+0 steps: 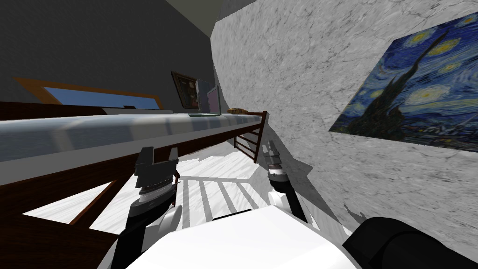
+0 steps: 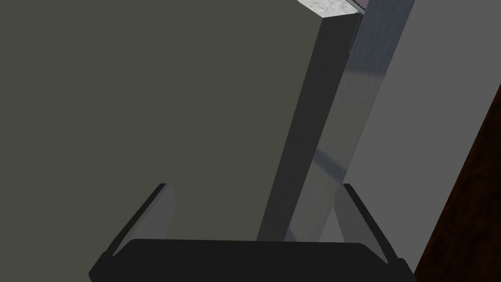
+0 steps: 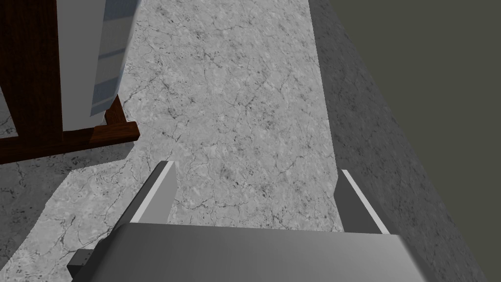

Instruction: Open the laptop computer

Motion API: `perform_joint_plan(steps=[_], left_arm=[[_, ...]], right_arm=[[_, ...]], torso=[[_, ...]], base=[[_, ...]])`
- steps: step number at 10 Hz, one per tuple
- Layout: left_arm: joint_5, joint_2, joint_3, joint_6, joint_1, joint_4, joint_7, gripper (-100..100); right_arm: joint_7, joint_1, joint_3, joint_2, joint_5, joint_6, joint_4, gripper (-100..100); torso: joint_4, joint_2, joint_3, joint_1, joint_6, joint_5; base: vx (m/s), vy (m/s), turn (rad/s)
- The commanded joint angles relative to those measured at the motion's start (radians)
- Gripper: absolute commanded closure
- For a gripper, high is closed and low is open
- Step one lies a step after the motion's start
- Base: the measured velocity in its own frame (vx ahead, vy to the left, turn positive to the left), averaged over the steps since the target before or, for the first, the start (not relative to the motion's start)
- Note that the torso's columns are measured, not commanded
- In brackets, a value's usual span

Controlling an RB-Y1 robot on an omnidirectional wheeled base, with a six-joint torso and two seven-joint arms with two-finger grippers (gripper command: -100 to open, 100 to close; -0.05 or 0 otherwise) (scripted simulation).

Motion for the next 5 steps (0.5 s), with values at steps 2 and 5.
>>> perform_joint_plan(steps=[2,5], left_arm=[[0.000,0.000,0.000,0.000,0.000,0.000,0.000,0],[0.000,0.000,0.000,0.000,0.000,0.000,0.000,0]], right_arm=[[0.000,0.000,0.000,0.000,0.000,0.000,0.000,0],[0.000,0.000,0.000,0.000,0.000,0.000,0.000,0]], torso=[[0.000,0.000,0.000,0.000,0.000,0.000],[0.000,0.000,0.000,0.000,0.000,0.000]], base=[[0.000,0.000,0.000],[0.000,0.000,0.000]])
